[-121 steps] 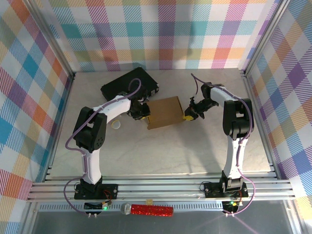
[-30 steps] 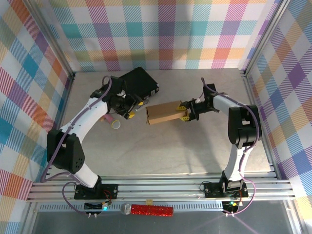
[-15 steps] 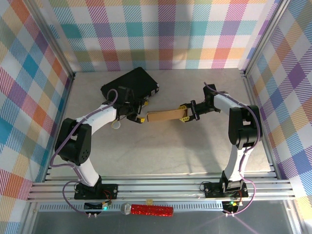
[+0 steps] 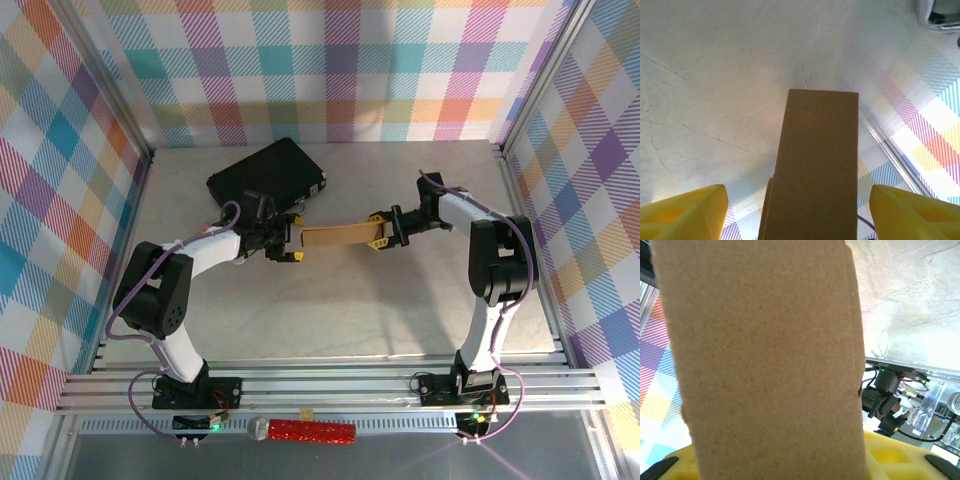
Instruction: Fold the paper box
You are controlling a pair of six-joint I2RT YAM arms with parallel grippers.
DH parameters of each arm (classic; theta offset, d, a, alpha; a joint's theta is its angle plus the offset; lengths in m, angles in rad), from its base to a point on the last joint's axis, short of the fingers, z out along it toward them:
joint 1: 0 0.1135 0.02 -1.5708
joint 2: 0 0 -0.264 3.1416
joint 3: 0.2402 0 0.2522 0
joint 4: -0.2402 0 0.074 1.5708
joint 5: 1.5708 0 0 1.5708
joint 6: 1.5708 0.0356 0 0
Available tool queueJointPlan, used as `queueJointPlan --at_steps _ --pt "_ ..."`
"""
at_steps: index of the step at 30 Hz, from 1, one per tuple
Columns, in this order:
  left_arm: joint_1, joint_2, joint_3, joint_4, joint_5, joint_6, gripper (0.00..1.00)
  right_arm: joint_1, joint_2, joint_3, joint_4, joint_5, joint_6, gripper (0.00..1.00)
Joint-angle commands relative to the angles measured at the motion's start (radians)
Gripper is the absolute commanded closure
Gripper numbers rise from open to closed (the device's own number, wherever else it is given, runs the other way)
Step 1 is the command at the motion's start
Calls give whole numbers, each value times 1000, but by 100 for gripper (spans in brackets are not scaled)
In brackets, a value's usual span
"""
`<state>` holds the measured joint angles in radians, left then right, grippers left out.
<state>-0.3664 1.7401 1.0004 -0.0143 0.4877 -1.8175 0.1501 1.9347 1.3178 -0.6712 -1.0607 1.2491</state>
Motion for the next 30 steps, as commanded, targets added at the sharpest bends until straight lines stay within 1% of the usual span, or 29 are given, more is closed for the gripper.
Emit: queueJointPlan --at_steps 1,6,12,14,17,19,22,26,30 --pt "-18 44 -9 147 12 -125 26 -3 11 14 -8 -42 15 59" --pt "-43 81 -6 253 -4 -206 29 -3 9 5 -15 -33 10 59" --pt "-52 62 -49 278 -21 -238 41 -4 16 10 -16 -13 10 58" --pt "-52 56 -58 278 -22 -243 44 -6 17 22 -36 3 -7 54" --pt "-52 40 -67 263 -23 -252 48 -7 18 54 -70 39 -40 39" --pt "-51 31 -70 244 -24 -257 49 -10 18 102 -131 71 -98 30" --pt "-49 19 -75 231 -23 -266 51 -15 11 188 -223 126 -192 21" --pt "-42 -9 -75 163 -30 -270 53 -26 -23 303 -348 222 -326 17" --pt "-25 -45 -68 69 -37 -263 54 -36 -83 353 -400 332 -470 17"
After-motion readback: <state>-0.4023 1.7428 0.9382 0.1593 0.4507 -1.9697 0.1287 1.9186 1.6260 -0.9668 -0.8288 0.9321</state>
